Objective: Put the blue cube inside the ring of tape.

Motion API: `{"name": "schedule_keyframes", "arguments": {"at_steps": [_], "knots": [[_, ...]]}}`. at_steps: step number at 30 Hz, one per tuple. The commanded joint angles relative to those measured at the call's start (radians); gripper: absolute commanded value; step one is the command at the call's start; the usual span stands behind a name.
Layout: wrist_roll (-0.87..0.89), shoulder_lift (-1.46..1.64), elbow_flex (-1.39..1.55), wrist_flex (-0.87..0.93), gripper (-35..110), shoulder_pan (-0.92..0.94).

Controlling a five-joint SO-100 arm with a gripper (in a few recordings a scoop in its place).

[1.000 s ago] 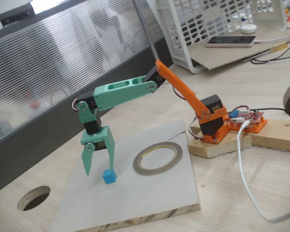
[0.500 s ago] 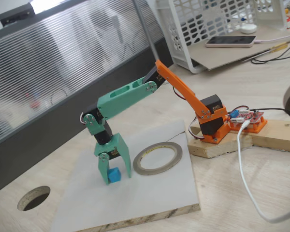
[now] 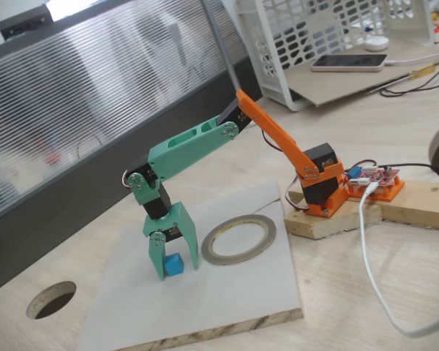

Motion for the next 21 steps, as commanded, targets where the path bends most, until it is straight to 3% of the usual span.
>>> {"name": "schedule_keyframes", "arguments": {"at_steps": [1, 21], "knots": [[0.008, 0.054, 0.011, 0.015, 47, -0.012], [0.009, 0.054, -0.048, 0.006, 47, -0.012]]}}
